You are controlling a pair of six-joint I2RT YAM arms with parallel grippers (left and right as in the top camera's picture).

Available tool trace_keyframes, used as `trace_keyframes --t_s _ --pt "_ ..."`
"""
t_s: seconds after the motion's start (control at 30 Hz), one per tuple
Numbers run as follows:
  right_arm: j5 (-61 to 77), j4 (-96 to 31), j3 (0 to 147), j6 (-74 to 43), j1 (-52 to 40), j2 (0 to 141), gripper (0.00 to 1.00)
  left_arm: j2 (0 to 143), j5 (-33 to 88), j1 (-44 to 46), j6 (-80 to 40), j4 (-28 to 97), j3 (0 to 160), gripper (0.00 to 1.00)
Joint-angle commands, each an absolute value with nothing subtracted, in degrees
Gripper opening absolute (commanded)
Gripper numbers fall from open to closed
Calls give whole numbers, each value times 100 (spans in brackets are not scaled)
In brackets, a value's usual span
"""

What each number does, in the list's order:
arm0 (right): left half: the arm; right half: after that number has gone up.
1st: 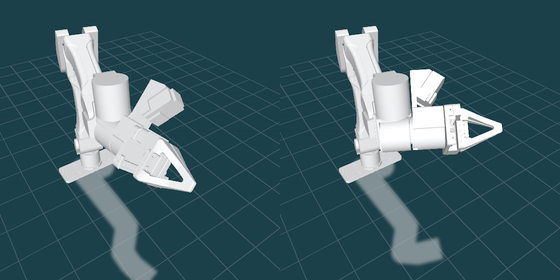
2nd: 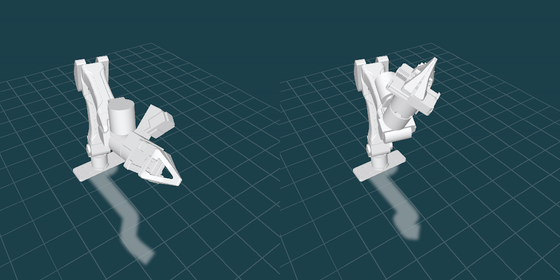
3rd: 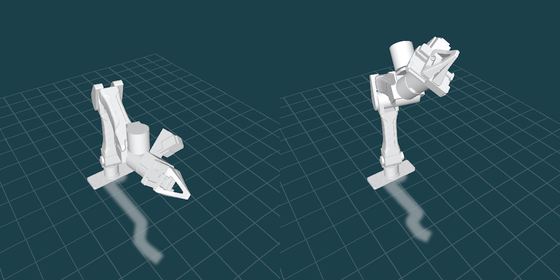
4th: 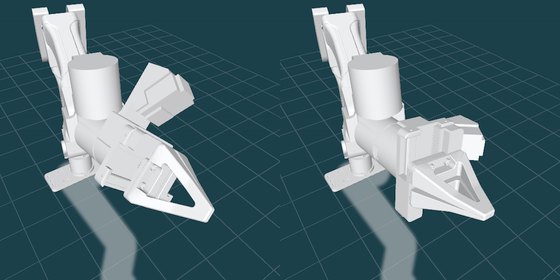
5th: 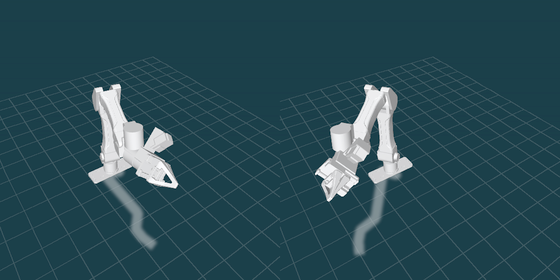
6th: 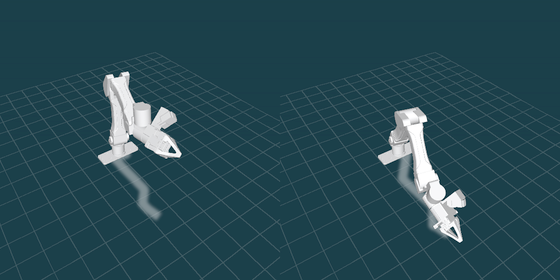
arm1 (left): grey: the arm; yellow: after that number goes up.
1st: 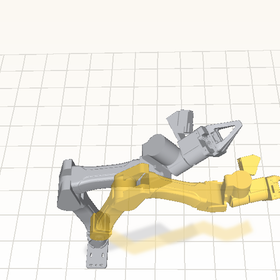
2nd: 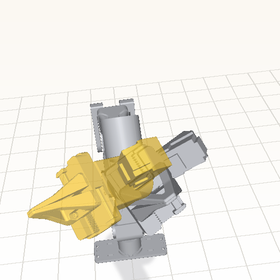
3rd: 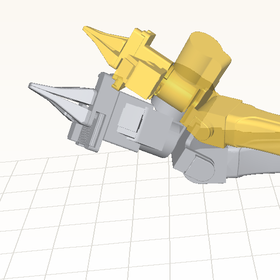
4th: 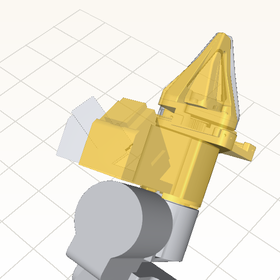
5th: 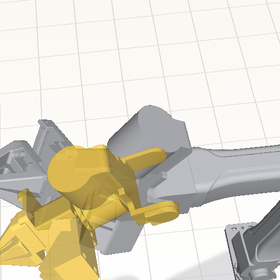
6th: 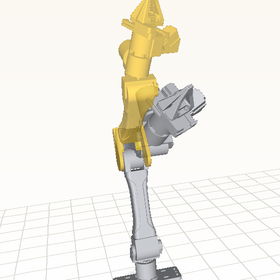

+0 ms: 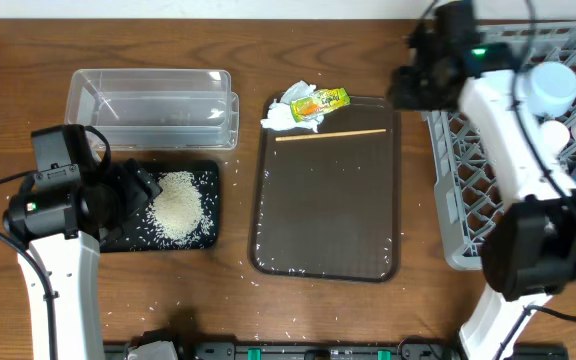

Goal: Sort waste into correct bins and load items into the dishwasher rack

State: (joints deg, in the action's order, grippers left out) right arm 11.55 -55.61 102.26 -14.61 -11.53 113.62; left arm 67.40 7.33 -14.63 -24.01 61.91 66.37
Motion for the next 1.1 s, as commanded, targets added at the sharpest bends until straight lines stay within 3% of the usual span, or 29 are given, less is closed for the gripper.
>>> trace_keyframes --t_s 0.0,0.17,0.4,1.07 --pt "1035 -5572 10186 -3205 -1603 11751 38 6742 725 -1498 -2390 6213 6709 88" --pt "626 -5168 10189 -4571 -2248 12320 47 6742 725 -1498 -2388 6213 6709 88" --pt "-134 -4919 10189 -6451 -2724 12866 51 6742 725 -1498 -2388 6213 6709 88" --pt "-731 -4737 10189 -8106 -2714 13135 51 6742 725 -1498 -2390 6213 6709 88"
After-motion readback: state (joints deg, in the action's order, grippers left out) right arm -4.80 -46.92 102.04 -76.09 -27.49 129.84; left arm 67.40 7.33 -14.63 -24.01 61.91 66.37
